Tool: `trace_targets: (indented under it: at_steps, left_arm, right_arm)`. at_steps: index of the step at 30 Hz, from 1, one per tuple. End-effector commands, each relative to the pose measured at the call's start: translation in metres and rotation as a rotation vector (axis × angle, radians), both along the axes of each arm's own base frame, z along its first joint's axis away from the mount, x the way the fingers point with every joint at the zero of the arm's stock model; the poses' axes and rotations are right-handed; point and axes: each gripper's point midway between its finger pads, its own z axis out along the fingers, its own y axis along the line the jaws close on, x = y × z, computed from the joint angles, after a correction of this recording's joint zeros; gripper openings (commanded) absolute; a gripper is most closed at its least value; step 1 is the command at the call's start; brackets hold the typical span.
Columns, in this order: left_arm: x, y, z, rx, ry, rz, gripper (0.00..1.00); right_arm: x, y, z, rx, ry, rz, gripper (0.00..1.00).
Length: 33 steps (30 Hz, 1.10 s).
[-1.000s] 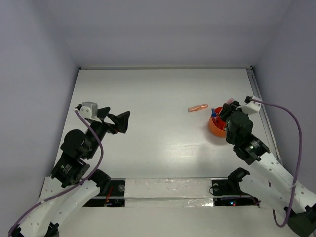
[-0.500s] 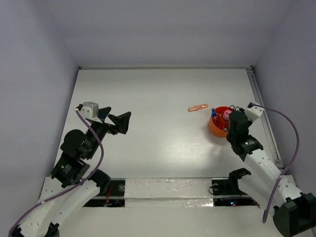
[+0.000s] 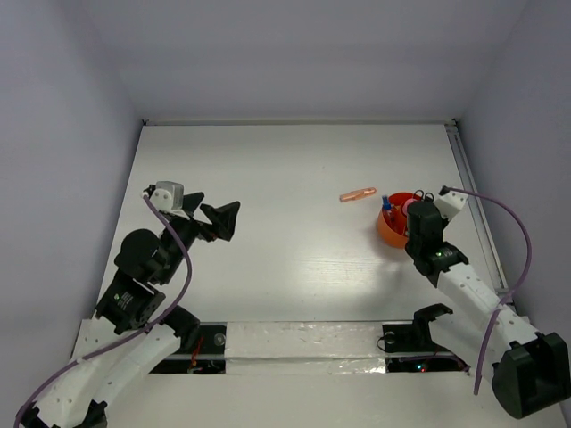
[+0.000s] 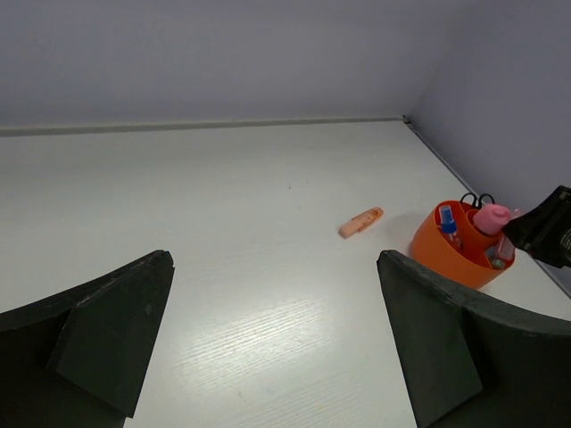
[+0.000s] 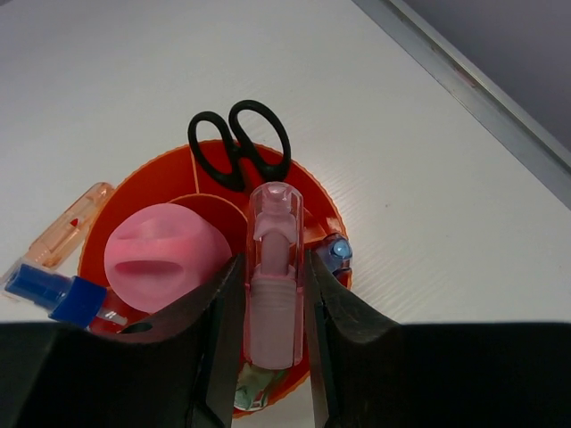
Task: Sort the stationery into containers
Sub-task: Place the pen in the storage box, then pick up the stationery from the center of the board.
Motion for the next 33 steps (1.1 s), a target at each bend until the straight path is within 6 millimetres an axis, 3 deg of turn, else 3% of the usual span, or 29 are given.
trace_targets:
  at_steps: [1, 8, 14, 17, 18, 20, 21, 22, 23, 24, 25, 26, 27, 28, 29, 30, 31, 32, 33]
  left_arm:
    - [0.011, -0.007, -0.003, 0.011, 0.006, -0.006, 0.99]
    - [0.019, -0.05, -0.024, -0.006, 0.125, -0.173, 0.99]
    - [0.02, -0.078, -0.024, -0.144, 0.187, -0.274, 0.99]
    - [0.023, -0.101, -0.036, -0.216, 0.215, -0.353, 0.99]
    - [0.03, -0.112, -0.052, -0.212, 0.254, -0.367, 0.99]
    - [0.035, -0.133, -0.062, -0.195, 0.252, -0.386, 0.99]
    - [0.045, -0.146, -0.085, -0.148, 0.301, -0.375, 0.99]
    - [0.051, -0.162, -0.099, -0.096, 0.3, -0.355, 0.99]
    - [0.051, -0.166, -0.092, -0.094, 0.265, -0.347, 0.99]
    - [0.06, -0.178, -0.103, -0.073, 0.262, -0.337, 0.99]
    - [0.066, -0.185, -0.1, -0.069, 0.242, -0.336, 0.99]
    - [0.075, -0.195, -0.122, -0.033, 0.273, -0.336, 0.99]
    - [0.082, -0.202, -0.126, -0.008, 0.263, -0.34, 0.99]
    - [0.09, -0.215, -0.114, -0.007, 0.226, -0.357, 0.99]
    - [0.096, -0.222, -0.118, 0.016, 0.225, -0.362, 0.99]
    - [0.107, -0.232, -0.143, 0.084, 0.248, -0.362, 0.93]
    - [0.117, -0.243, -0.131, 0.1, 0.218, -0.375, 0.84]
    - [0.125, -0.253, -0.155, 0.152, 0.246, -0.391, 0.77]
    - [0.13, -0.261, -0.16, 0.181, 0.249, -0.406, 0.58]
  right_arm:
    - [0.007, 0.001, 0.016, 0.033, -0.085, -0.009, 0.38]
    - [0.011, 0.014, 0.031, 0.064, -0.112, 0.076, 0.56]
    - [0.008, 0.019, 0.045, 0.073, -0.113, 0.114, 0.56]
    - [0.002, 0.022, 0.062, 0.095, -0.157, 0.149, 0.55]
    - [-0.003, 0.022, 0.073, 0.109, -0.194, 0.16, 0.54]
    - [-0.007, 0.031, 0.08, 0.138, -0.216, 0.214, 0.53]
    - [-0.012, 0.034, 0.09, 0.16, -0.252, 0.236, 0.53]
    - [-0.014, 0.041, 0.092, 0.188, -0.258, 0.272, 0.5]
    - [-0.016, 0.044, 0.094, 0.205, -0.267, 0.294, 0.5]
    - [-0.018, 0.049, 0.097, 0.221, -0.276, 0.319, 0.38]
    - [-0.021, 0.053, 0.104, 0.235, -0.296, 0.345, 0.32]
    - [-0.023, 0.059, 0.106, 0.255, -0.302, 0.382, 0.15]
    - [-0.024, 0.063, 0.109, 0.267, -0.309, 0.4, 0.07]
    - [-0.025, 0.067, 0.112, 0.277, -0.319, 0.422, 0.03]
    - [-0.028, 0.076, 0.117, 0.299, -0.332, 0.474, 0.02]
    - [-0.03, 0.08, 0.119, 0.309, -0.341, 0.502, 0.01]
    - [-0.031, 0.084, 0.122, 0.319, -0.352, 0.525, 0.01]
    - [-0.034, 0.092, 0.124, 0.336, -0.361, 0.574, 0.02]
    - [-0.036, 0.097, 0.125, 0.346, -0.364, 0.598, 0.03]
